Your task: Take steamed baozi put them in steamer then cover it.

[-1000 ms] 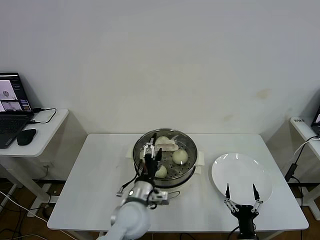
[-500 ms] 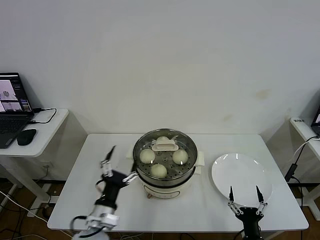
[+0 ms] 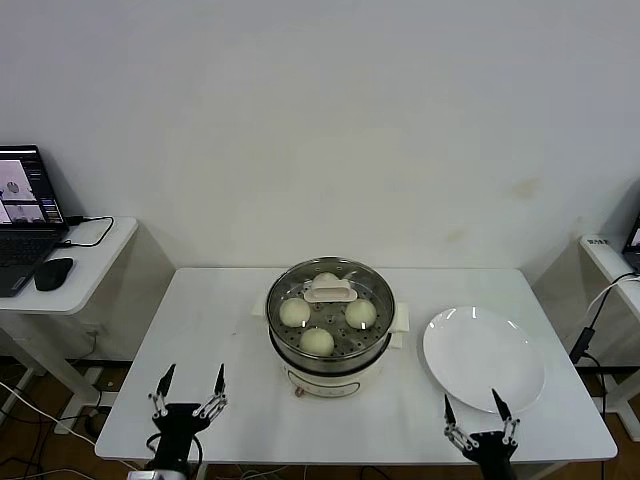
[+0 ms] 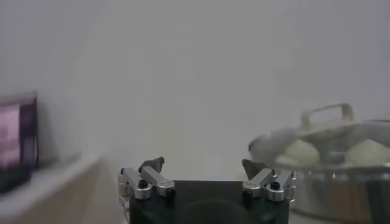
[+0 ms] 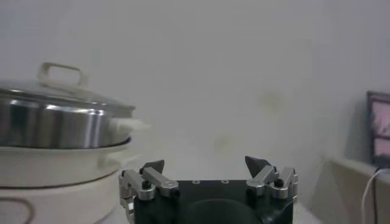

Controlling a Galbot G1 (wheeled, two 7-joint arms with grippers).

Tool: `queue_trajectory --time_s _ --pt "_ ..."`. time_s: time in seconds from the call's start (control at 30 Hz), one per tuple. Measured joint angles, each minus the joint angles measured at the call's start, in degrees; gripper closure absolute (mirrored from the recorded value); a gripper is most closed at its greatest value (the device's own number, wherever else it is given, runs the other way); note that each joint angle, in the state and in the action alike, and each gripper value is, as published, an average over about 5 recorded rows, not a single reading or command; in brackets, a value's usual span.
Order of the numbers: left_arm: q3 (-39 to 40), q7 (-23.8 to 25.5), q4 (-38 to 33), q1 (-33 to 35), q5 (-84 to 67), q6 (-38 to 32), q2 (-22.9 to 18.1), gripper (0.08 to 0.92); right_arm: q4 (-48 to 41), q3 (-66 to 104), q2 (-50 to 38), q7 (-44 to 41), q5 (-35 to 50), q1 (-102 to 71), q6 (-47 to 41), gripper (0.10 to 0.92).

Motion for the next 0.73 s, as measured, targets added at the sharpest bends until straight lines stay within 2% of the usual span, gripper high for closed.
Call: queue_trajectory --time_s 0.4,0.73 --pt "-0.9 0.4 0.7 6.1 -4.0 -3.7 -1.6 0.177 2.5 -2.4 -0.5 -0.7 2.2 -2.3 -5.0 0.202" --pt "-0.4 1.5 1.2 8.1 -3.7 -4.8 -2.7 0.177 3.1 -2.8 -0.7 -0.3 2.4 -2.9 -5.8 0.203"
